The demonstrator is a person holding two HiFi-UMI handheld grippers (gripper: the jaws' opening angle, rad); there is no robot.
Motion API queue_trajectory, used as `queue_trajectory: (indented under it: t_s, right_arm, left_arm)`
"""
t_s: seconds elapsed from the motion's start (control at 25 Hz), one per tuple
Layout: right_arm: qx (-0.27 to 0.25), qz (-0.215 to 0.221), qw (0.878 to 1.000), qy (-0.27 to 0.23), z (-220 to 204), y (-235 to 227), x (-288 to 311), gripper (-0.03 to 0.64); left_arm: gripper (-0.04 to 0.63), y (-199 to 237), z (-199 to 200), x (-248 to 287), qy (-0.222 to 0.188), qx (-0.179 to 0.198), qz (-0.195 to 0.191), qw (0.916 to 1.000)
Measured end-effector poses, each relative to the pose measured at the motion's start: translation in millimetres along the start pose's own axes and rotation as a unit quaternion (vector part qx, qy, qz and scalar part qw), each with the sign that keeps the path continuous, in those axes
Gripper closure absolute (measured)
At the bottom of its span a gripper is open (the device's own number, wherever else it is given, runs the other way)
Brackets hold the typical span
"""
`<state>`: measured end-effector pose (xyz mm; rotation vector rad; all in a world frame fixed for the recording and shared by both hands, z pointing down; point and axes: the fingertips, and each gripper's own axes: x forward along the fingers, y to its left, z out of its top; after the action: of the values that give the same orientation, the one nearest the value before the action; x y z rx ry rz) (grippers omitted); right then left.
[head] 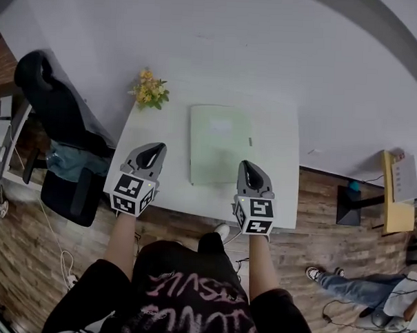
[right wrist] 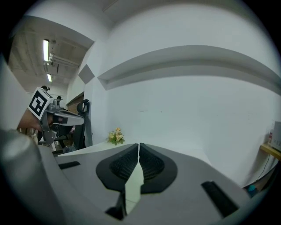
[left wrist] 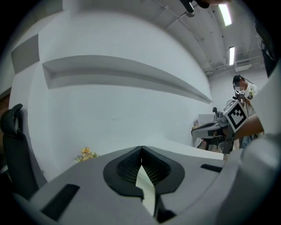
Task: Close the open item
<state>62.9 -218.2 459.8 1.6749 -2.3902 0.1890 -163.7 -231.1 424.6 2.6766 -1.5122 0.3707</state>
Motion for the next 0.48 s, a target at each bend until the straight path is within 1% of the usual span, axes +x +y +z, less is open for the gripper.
queue_trajectory:
  t_s: [0.2, 0.48]
  right_arm:
    - [-0.002, -0.008, 1.000, -0.025, 20.7, 16.0, -15.9, 0.592]
    - [-0.005, -0.024, 0.998, -0.050, 43.4, 24.3, -34.7, 0.592]
  left_arm:
    - [0.578, 12.6, 21.8, -30.6, -0.035, 0.007, 0.017, 0.9992]
    - [0.580, 25.0, 44.8, -64.5, -0.061, 0.014, 0.041, 0.9972]
